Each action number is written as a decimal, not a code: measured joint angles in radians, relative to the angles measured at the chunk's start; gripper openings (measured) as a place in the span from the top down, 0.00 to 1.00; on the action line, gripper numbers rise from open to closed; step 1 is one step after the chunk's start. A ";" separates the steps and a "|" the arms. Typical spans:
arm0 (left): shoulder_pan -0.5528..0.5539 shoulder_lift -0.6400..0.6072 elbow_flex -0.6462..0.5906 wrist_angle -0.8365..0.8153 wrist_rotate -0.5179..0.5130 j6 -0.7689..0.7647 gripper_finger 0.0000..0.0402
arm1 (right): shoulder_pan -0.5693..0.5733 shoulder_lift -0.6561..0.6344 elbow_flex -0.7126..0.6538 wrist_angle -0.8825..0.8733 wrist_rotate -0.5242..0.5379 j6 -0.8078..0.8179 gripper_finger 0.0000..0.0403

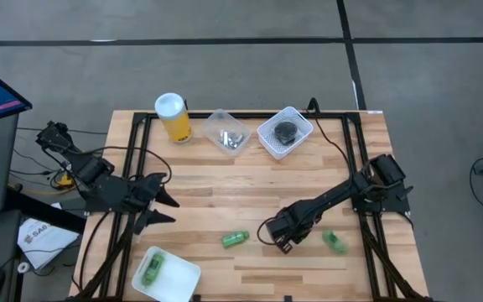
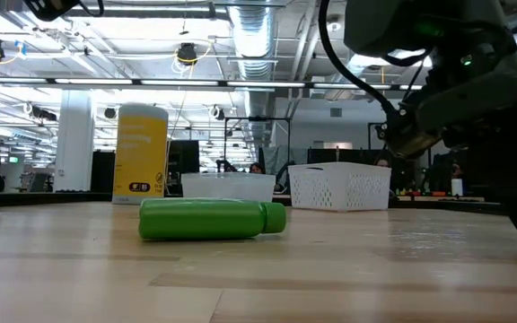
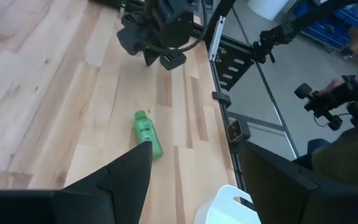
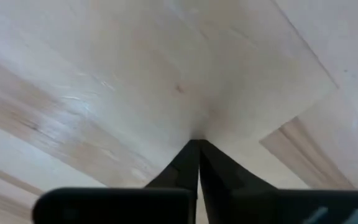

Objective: Pick & Place Travel size toiletries
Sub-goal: Put the green shampoo into the bottom white bin

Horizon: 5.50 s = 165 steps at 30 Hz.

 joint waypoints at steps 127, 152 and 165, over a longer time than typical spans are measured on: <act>0.170 0.090 0.000 0.436 -0.104 0.360 0.25 | -0.226 -0.348 0.312 0.709 0.277 -0.887 0.62; 0.493 0.550 -0.001 1.088 0.456 0.355 0.23 | -0.215 -0.348 0.312 0.763 0.277 -0.887 0.61; 0.507 0.572 -0.001 1.110 0.487 0.354 0.52 | -0.215 -0.348 0.312 0.767 0.277 -0.886 0.61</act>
